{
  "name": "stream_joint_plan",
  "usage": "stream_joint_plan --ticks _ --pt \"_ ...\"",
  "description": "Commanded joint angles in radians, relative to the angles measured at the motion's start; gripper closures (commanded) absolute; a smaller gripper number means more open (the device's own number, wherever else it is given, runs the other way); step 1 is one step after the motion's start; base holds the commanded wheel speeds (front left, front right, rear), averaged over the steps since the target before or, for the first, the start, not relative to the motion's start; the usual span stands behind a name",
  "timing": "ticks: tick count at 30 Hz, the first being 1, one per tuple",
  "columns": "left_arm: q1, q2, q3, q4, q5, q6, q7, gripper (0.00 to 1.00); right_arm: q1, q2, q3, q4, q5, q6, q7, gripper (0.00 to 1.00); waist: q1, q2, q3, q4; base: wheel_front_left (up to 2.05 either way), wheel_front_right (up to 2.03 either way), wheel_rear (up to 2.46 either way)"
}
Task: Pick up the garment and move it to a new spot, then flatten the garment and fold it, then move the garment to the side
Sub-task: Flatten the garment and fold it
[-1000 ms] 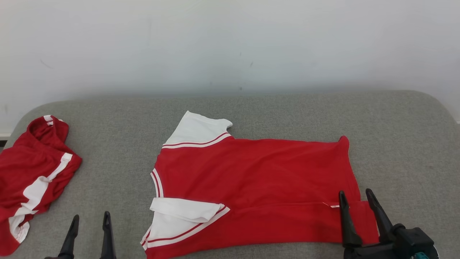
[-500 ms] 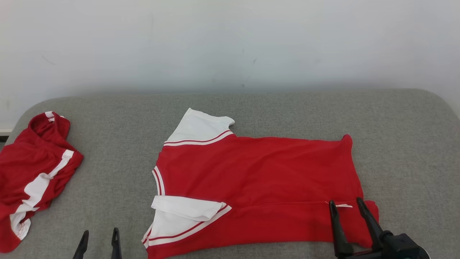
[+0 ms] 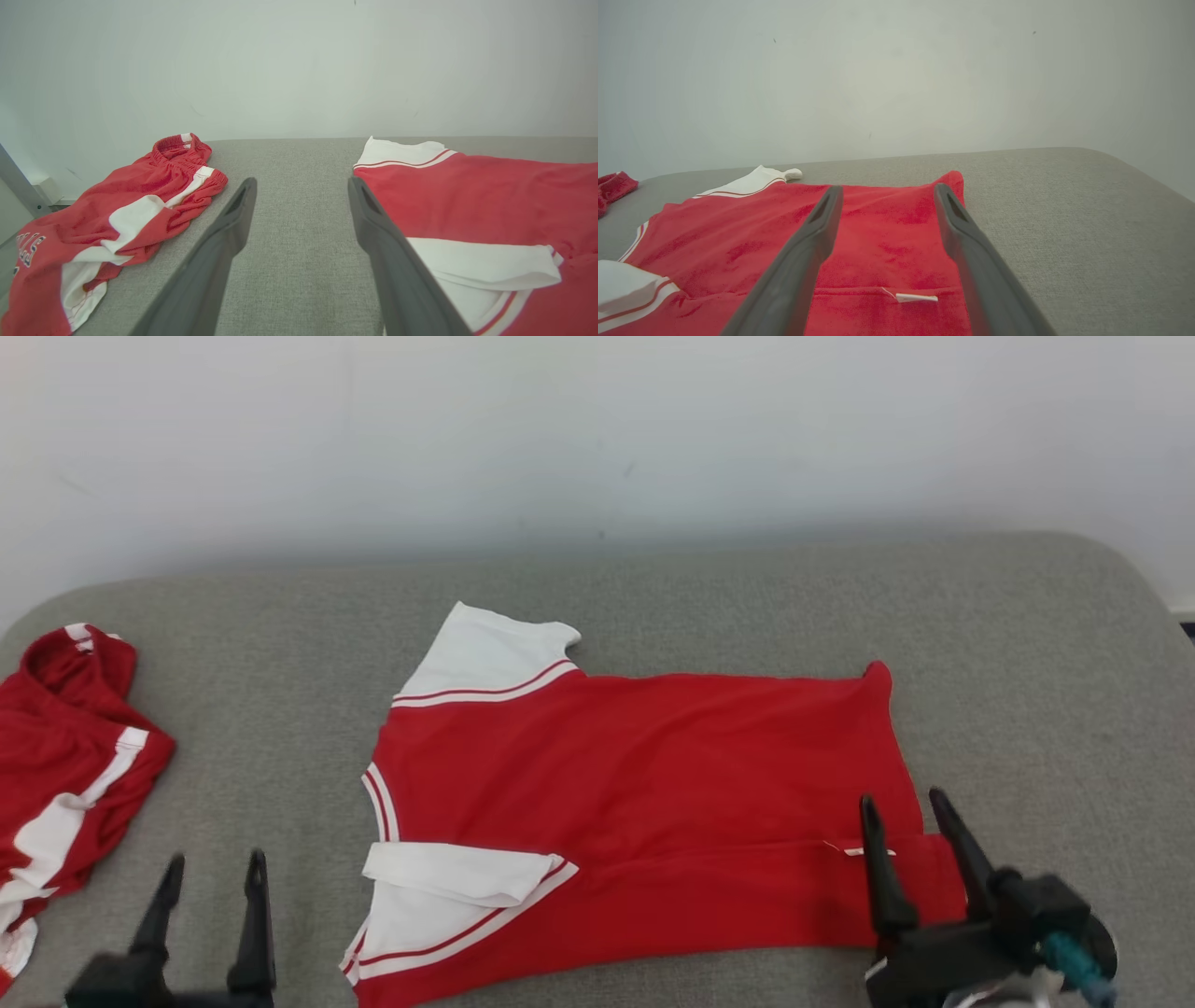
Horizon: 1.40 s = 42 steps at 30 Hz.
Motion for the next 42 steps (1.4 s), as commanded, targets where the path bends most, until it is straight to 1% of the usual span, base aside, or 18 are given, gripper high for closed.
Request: stream_joint_plan --ticks 1,4,6,8,15,17,20,21,24,26,31,36,42 --pt "-0.048 0.025 -0.011 0.014 -0.015 -0.006 -0.003 0.0 -0.04 -0.012 0.001 0.017 0.004 -0.002 -0.003 0.0 -0.0001 0.0 0.037 -0.031 0.0 0.0 0.0" --pt "-0.163 0.074 -0.035 0.034 -0.043 -0.014 0.022 0.0 -0.13 -0.023 -0.01 0.064 0.014 -0.002 -0.003 0.0 -0.0001 0.0 0.083 -0.056 0.0 0.0 0.0" --pt "-0.246 0.103 -0.052 0.047 -0.086 -0.015 0.05 0.0 -0.199 -0.034 -0.01 0.105 0.016 -0.002 -0.003 0.0 -0.0001 0.0 0.121 -0.072 0.0 0.0 0.0" --pt "-0.328 0.153 -0.092 0.064 -0.12 -0.013 0.084 0.0 -0.27 -0.039 0.002 0.143 0.012 -0.002 -0.002 0.0 -0.0001 0.0 0.159 -0.091 0.0 0.0 0.0" --pt "-0.592 0.311 -0.236 0.123 -0.3 -0.013 0.217 0.0 -0.488 -0.032 0.04 0.297 0.019 -0.002 0.035 0.0 -0.0001 0.0 0.268 -0.165 0.0 0.0 0.0" --pt "-0.655 0.343 -0.272 0.147 -0.346 -0.013 0.248 0.0 -0.54 -0.033 0.057 0.337 0.019 -0.002 0.046 0.0 -0.0001 0.0 0.291 -0.182 0.0 0.0 0.0" --pt "-0.738 0.373 -0.334 0.189 -0.4 -0.013 0.298 0.0 -0.603 -0.034 0.076 0.4 0.022 -0.002 0.071 0.0 -0.0001 0.0 0.316 -0.204 0.0 0.0 0.0" --pt "-0.738 0.373 -0.334 0.189 -0.4 -0.013 0.298 0.0 -0.603 -0.034 0.076 0.4 0.022 -0.002 0.071 0.0 -0.0001 0.0 0.316 -0.204 0.0 0.0 0.0" --pt "-0.806 0.394 -0.4 0.232 -0.432 -0.013 0.347 0.0 -0.667 -0.036 0.098 0.442 0.031 -0.002 0.087 0.0 -0.0001 0.0 0.339 -0.221 0.0 0.0 0.0" --pt "-0.847 0.396 -0.432 0.269 -0.462 -0.013 0.373 0.0 -0.702 -0.038 0.109 0.47 0.039 -0.002 0.099 0.0 -0.0001 0.0 0.354 -0.231 0.0 0.0 0.0" --pt "-0.945 0.411 -0.494 0.362 -0.496 -0.013 0.419 0.0 -0.79 -0.027 0.144 0.52 0.057 -0.002 0.121 0.0 -0.0001 0.0 0.4 -0.26 0.0 0.0 0.0" --pt "-1.018 0.422 -0.552 0.453 -0.503 -0.013 0.441 0.0 -0.861 -0.011 0.174 0.578 0.076 -0.002 0.165 0.0 -0.0001 0.0 0.435 -0.28 0.0 0.0 0.0" --pt "-1.074 0.419 -0.61 0.531 -0.53 -0.013 0.441 0.0 -0.915 -0.001 0.205 0.636 0.095 -0.002 0.201 0.0 -0.0001 0.0 0.451 -0.295 0.0 0.0 0.0"
